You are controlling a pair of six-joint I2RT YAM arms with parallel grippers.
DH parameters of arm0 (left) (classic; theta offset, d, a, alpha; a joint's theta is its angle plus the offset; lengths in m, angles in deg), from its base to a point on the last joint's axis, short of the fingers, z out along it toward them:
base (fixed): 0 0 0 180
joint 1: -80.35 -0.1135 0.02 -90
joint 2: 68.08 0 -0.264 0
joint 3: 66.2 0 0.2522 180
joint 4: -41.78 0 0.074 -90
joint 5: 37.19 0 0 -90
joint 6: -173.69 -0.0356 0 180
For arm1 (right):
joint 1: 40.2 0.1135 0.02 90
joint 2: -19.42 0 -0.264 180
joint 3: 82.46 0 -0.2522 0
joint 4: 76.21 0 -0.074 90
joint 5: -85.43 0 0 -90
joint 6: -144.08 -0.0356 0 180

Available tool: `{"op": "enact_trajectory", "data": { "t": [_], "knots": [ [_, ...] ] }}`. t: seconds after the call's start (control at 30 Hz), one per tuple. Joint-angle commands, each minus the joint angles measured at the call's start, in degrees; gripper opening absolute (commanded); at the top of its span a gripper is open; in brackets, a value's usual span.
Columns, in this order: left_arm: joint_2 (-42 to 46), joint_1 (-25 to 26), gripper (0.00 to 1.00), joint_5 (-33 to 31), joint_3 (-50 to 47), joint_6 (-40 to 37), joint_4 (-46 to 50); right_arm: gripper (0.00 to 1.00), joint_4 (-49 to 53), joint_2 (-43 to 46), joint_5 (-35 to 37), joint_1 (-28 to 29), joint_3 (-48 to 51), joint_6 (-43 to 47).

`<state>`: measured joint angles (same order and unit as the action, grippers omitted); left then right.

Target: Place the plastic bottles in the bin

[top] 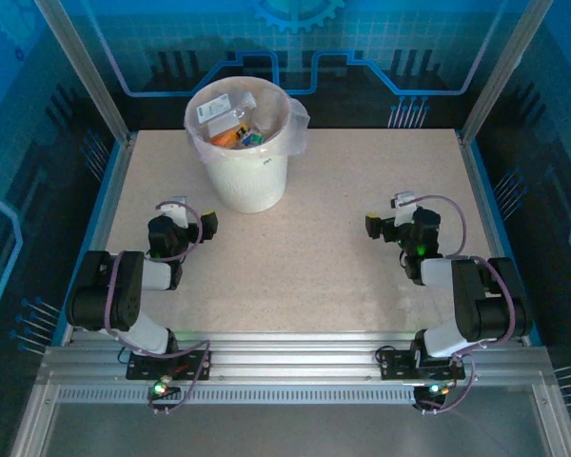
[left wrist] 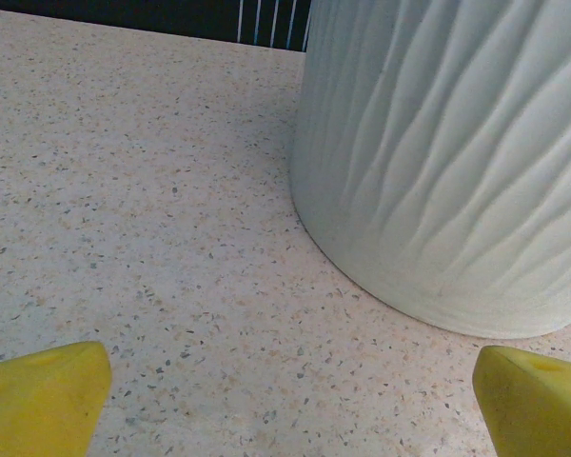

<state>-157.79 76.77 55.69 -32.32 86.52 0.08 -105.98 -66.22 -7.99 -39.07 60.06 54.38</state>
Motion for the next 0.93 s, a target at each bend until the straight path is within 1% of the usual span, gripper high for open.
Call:
{"op": "enact_trajectory", "data": {
  "t": [0.0, 0.2, 0.9],
  "knots": [
    [0.8, 0.23, 0.99, 1.35, 0.68, -1.25, 0.62, 1.0, 0.37, -0.49, 1.39, 0.82, -0.99, 0.58],
    [0.8, 0.49, 0.99, 2.4, 1.05, -1.92, 1.34, 1.0, 0.37, -0.49, 1.49, 0.87, -0.97, 0.63],
    [0.85, 1.1, 0.99, 2.22, 1.5, -2.58, 2.08, 1.0, 0.37, -0.49, 1.56, 0.89, -0.97, 0.62]
  ]
}}
